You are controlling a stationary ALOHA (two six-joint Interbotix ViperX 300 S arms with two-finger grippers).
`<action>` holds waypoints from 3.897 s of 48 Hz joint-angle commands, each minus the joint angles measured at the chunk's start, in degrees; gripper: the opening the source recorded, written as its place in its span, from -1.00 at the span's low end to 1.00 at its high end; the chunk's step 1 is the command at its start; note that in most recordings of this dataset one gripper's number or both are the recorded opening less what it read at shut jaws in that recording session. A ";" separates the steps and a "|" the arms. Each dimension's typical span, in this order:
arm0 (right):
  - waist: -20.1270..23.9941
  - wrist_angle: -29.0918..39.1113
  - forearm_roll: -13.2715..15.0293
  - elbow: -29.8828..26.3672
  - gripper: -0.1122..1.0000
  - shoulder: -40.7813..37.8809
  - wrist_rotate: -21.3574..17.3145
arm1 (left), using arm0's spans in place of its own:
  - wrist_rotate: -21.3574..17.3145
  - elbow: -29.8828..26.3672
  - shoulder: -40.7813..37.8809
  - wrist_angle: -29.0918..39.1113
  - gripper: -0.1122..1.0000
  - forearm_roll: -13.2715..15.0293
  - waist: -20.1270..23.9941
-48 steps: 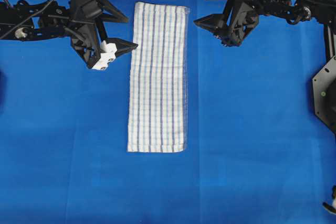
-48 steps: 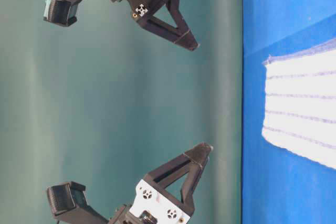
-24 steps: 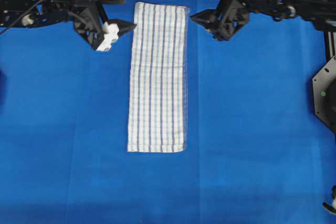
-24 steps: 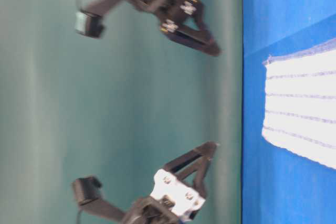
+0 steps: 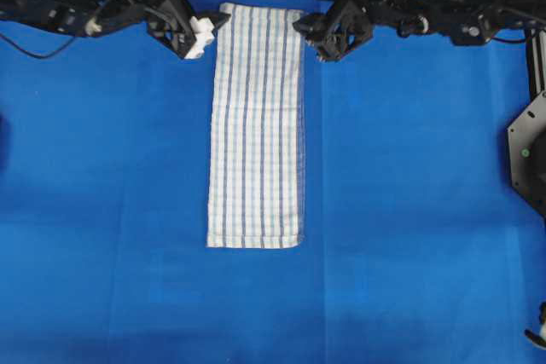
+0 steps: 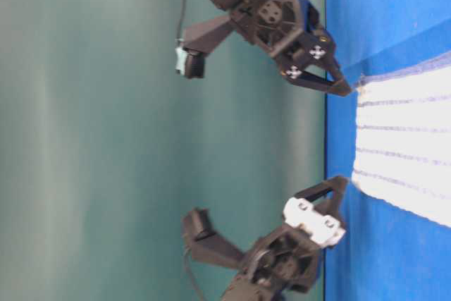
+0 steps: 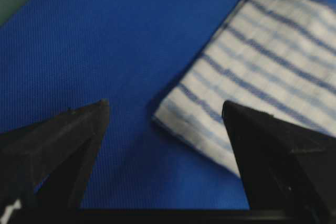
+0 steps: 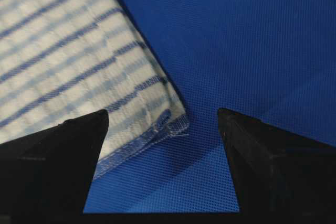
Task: Fold the blue towel.
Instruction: 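Grasp the strip's top corners with both grippers, then fold the top end down onto the bottom half with both grippers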
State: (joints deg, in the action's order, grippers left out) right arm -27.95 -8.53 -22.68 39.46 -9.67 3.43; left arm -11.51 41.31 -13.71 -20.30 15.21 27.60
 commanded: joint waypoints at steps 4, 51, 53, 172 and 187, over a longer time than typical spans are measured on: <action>-0.09 -2.29 -1.93 -1.32 0.76 -1.41 -0.09 | 0.00 -2.64 -2.29 -1.32 0.72 -0.09 0.62; 2.46 -3.08 -3.69 -2.11 -0.62 -3.87 0.70 | -1.23 -3.25 -4.66 -0.97 -0.70 -0.18 -0.97; 2.46 -2.99 -3.60 -2.11 -0.62 -3.52 0.79 | -1.23 -3.25 -4.13 -0.97 -0.70 -0.18 -0.97; 41.75 -7.38 -20.21 6.68 -0.62 9.40 0.70 | 11.78 7.91 9.84 -5.45 -0.70 0.18 -43.77; 41.84 -7.38 -20.30 6.42 -0.21 9.23 0.70 | 13.54 9.49 10.37 -5.45 -0.64 0.53 -42.80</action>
State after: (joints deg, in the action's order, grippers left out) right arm 13.54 -15.29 -42.89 47.02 -0.97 4.04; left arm 1.49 50.98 -4.48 -25.14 15.56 -15.56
